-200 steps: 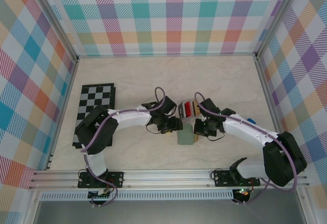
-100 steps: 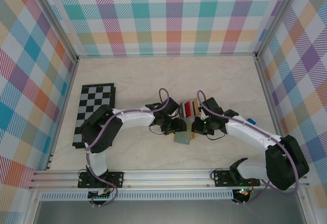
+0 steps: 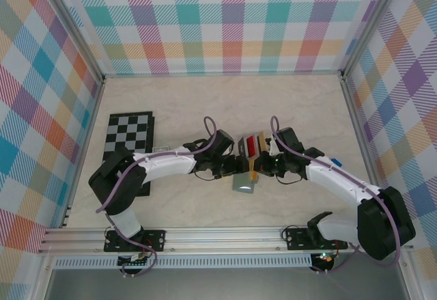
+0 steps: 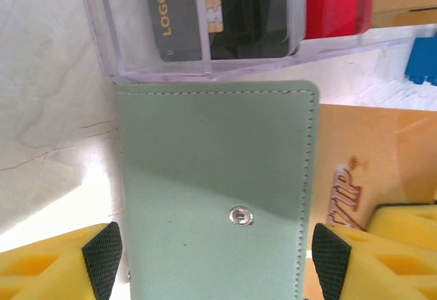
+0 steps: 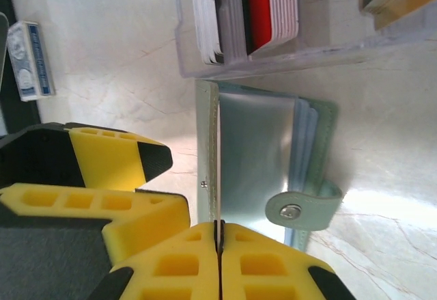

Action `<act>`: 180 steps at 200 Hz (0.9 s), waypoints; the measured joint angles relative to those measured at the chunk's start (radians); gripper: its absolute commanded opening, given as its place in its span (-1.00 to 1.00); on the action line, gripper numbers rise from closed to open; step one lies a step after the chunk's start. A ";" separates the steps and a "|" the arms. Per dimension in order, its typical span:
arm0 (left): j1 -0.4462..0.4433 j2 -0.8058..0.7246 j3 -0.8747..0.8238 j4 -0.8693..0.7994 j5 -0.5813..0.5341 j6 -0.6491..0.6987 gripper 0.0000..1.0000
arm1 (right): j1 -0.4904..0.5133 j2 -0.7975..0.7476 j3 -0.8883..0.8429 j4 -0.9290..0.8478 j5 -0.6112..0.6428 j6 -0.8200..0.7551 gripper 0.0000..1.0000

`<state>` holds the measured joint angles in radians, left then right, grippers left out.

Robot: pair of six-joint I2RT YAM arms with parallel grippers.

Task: Put the credit cards into the card holder
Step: Open the card holder at the bottom-center of the table.

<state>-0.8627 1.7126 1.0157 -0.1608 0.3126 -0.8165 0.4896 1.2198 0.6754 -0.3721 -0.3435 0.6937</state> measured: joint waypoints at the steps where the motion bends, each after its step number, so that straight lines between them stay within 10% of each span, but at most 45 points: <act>1: 0.000 0.000 0.000 0.000 0.000 -0.002 0.51 | -0.001 0.000 -0.001 0.002 -0.002 0.001 -0.89; 112: 0.037 -0.001 -0.106 0.204 0.077 -0.112 0.57 | -0.078 0.014 -0.124 0.271 -0.210 0.120 -0.92; 180: 0.043 -0.002 -0.128 0.269 0.098 -0.141 0.00 | -0.111 0.040 -0.158 0.355 -0.294 0.167 -0.93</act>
<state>-0.8196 1.7107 0.8875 0.1085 0.4110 -0.9577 0.3782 1.2598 0.5171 -0.0174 -0.6373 0.8604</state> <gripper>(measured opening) 0.560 0.045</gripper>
